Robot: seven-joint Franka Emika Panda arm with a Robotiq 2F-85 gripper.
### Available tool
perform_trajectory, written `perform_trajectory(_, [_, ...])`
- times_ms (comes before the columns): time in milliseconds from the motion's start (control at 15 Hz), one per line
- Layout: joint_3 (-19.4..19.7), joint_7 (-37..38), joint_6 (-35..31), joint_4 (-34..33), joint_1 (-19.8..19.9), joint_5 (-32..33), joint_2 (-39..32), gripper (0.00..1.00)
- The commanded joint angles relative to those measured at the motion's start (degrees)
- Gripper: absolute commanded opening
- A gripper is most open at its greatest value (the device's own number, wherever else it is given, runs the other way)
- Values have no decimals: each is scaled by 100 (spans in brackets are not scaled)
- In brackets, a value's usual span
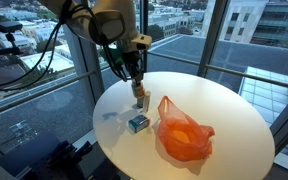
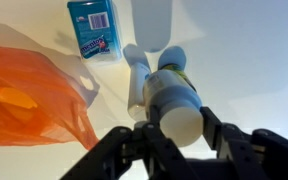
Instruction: Place the white pill bottle in the plastic bag
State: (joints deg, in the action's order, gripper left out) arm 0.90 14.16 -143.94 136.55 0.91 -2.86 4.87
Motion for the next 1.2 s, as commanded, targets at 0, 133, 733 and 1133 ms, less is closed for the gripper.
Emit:
perform_trajectory(0, [134, 50, 163, -175, 182, -99, 229, 19])
perform_trajectory(133, [226, 52, 180, -260, 287, -150, 290, 19])
perform_trajectory(733, [532, 192, 130, -448, 688, -137, 387, 19])
perform_trajectory(1133, [735, 267, 122, -527, 914, -178, 146, 19])
